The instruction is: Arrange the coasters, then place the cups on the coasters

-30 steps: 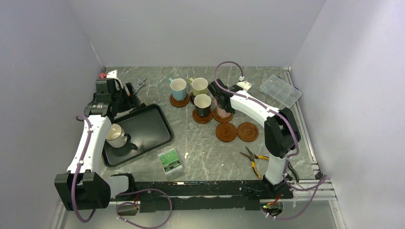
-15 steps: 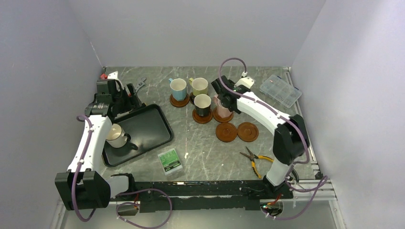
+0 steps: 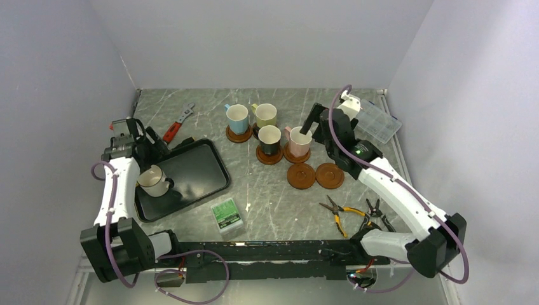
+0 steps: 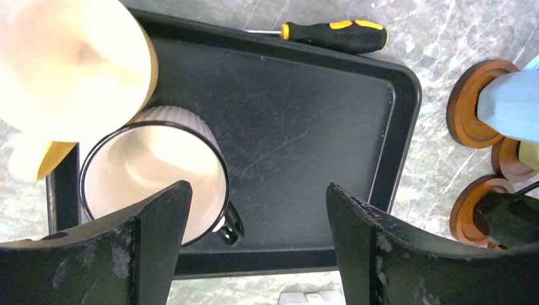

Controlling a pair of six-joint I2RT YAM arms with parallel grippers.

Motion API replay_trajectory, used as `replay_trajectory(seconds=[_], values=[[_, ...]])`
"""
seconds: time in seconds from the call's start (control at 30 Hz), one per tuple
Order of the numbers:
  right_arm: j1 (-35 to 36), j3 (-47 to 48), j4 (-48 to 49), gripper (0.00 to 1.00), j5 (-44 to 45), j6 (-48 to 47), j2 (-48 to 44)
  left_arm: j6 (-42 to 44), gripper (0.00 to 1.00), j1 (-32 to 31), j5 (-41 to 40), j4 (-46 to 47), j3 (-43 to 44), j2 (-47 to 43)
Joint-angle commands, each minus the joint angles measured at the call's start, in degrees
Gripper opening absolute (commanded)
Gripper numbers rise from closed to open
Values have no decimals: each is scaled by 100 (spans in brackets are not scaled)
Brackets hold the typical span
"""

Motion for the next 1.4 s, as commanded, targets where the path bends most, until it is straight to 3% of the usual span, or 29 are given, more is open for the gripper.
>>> replay_trajectory(seconds=[0.0,0.3,0.4,0.6,0.87,0.97,1.2,1.27,1.37], values=[[-207,-236,490,100,-642,-786,-266,-320,83,41,-309,-255,-35,-283],[-629,-572,670,100,-1459,-911,-305,-258,60,63,-211,-716,-137,367],[-707,-701,779,100,-1618,-916,-361,11,52,48,181,-659,-115,556],[-812,-817,839,100,-1791,-896,-410,706,48,-574,652,-451,84,838],[-854,-905,823,100,-1911,-854,-428,1384,47,-1727,924,-368,298,1118],[-864,-905,803,100,-1934,-861,-428,1479,51,-2148,534,-479,291,947],[-873,-888,834,100,-2096,-879,-363,363,63,-2211,-932,-801,334,-343],[-873,-890,859,100,-2172,-892,-350,463,74,-2159,-1017,-798,367,-565],[-870,-921,906,100,-2293,-894,-341,974,78,-1878,-717,-1102,641,-240]])
